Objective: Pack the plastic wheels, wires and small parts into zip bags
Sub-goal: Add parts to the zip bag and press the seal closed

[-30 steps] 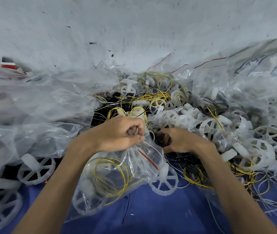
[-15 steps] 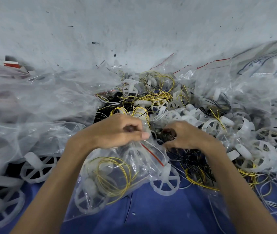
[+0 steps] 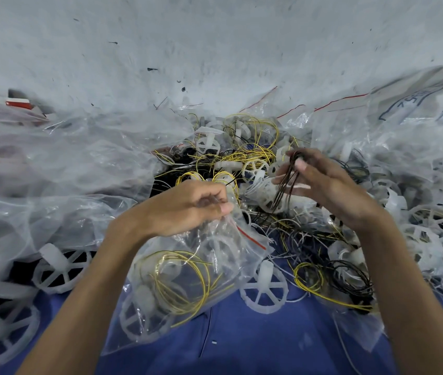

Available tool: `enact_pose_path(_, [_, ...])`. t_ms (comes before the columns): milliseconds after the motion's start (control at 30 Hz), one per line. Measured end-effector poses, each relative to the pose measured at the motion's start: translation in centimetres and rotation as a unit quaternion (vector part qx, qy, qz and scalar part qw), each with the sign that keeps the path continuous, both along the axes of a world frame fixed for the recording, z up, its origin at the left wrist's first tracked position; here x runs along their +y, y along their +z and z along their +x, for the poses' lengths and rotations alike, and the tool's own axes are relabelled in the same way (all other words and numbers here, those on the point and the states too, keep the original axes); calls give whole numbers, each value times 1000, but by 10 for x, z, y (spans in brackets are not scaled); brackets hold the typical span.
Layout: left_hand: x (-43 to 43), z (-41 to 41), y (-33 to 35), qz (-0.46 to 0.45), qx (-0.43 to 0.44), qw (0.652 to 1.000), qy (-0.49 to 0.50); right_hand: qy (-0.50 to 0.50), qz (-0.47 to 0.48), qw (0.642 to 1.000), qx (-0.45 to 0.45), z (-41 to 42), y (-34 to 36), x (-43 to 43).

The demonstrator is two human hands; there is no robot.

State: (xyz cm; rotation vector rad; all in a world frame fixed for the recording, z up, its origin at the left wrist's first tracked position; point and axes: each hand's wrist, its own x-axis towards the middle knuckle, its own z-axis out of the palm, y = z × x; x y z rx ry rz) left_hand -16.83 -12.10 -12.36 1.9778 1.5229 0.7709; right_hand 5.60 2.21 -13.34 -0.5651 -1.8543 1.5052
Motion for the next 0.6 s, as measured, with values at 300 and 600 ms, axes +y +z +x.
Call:
enact_pose_path(300, [-4, 3, 7, 46, 13, 999, 2, 16, -134, 971, 199, -18, 15, -14])
enact_pose_path(600, [-11, 10, 25, 199, 19, 973, 117, 92, 126, 982, -106, -27, 30, -52])
